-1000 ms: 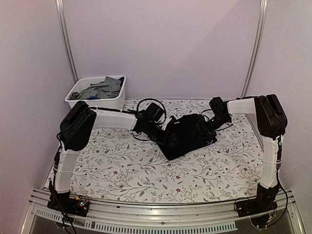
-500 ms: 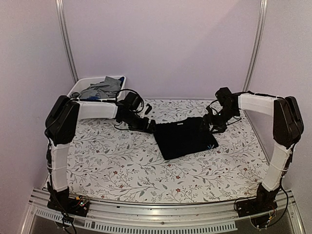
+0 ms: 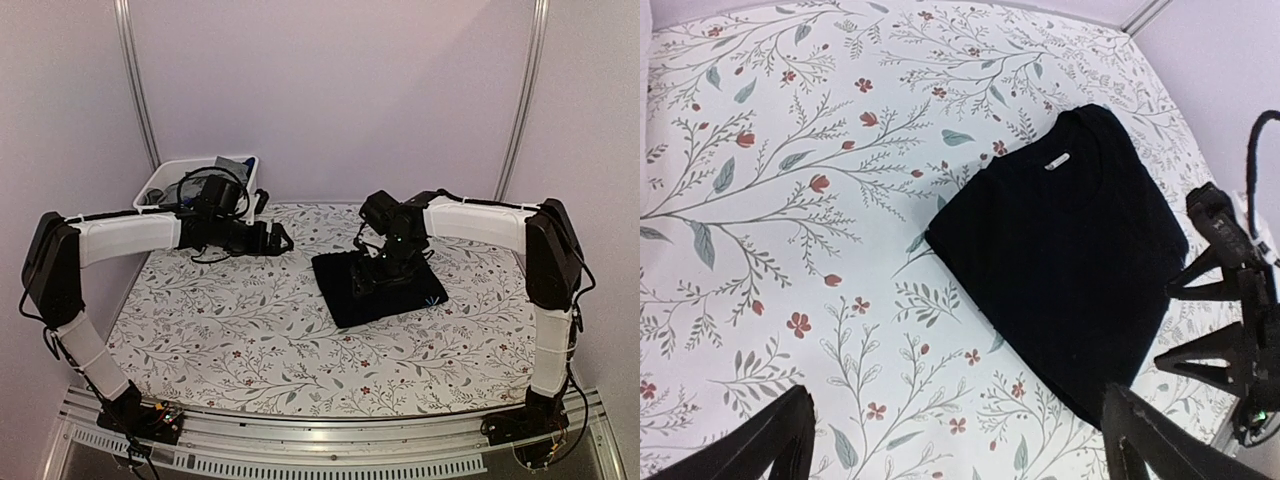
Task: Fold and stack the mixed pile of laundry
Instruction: Move the square-folded T-shirt to the center of the board, then rotate the square-folded T-shirt at the center of the board.
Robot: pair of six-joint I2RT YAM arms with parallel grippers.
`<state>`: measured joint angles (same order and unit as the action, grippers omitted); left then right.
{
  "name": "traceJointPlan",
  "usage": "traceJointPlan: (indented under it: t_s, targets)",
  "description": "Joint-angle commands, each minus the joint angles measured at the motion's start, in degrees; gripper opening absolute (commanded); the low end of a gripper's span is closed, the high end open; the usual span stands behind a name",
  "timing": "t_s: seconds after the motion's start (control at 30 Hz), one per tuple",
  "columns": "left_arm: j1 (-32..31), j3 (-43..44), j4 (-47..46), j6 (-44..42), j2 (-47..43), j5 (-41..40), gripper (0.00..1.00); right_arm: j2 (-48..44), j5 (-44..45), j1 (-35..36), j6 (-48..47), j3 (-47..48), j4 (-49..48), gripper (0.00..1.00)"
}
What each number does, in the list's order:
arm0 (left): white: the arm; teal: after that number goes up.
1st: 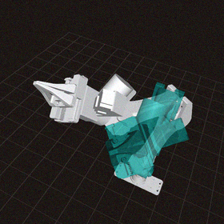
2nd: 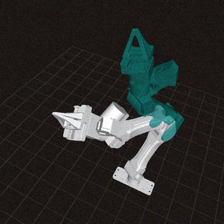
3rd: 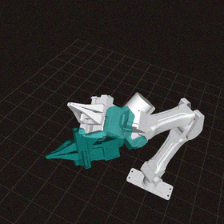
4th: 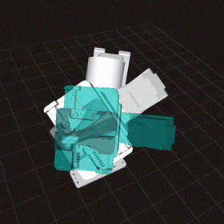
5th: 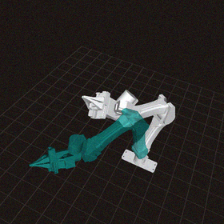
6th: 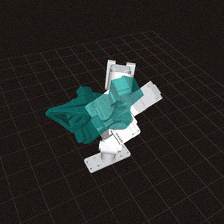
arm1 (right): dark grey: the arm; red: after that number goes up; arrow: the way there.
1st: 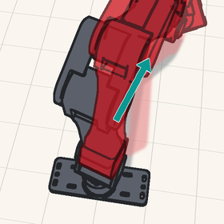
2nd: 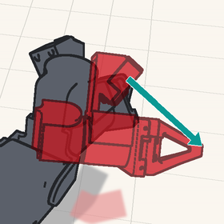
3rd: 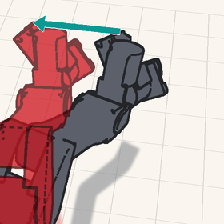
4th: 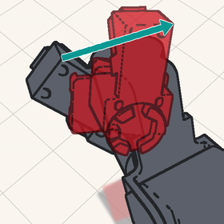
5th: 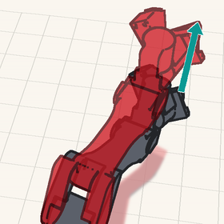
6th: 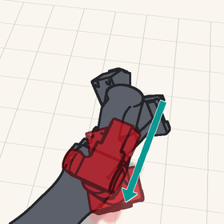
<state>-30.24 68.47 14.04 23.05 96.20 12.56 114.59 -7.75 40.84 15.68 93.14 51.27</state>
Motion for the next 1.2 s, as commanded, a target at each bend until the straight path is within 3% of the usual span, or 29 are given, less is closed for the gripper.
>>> traceJointPlan:
  t_s: [0.0,0.3,0.4,0.6,0.7,0.83,1.0,1.17]
  targets:
    - [0.96,-2.08,-0.9,1.22,-1.8,-1.26,1.0,6.07,4.67,1.25,1.18,4.14,3.35,0.82]
    - [1.45,-3.76,-0.53,2.02,-3.51,-3.68,1.0,14.82,3.32,1.35,0.46,7.83,2.81,0.82]
    - [1.95,-4.01,-0.33,2.64,-4.11,-4.88,1.0,18.28,-1.2,2.45,-0.32,14.29,2.62,0.8]
    - [4.35,-4.63,0.93,3.58,-5.68,-6.78,1.0,27.93,-21.19,5.11,0.63,32.59,2.38,0.78]
    - [5.39,-5.17,1.06,3.56,-6.8,-6.45,1.0,29.5,-26.05,6.46,0.9,37.19,0.95,0.79]
    - [5.32,-5.15,-1.25,2.93,-7.2,-4.0,1.0,22.4,-24.16,5.13,1.88,33.09,-2.07,0.8]
    - [1.84,1.23,-1.96,2.89,-1.65,-3.68,1.0,2.15,-17.93,-1.72,5.33,13.4,-10.96,0.83]
    - [-1.9,7.47,-1.81,3.46,4.29,-4.52,1.0,-6.12,-10.23,-10.38,2.68,-1.86,-6.18,0.84]
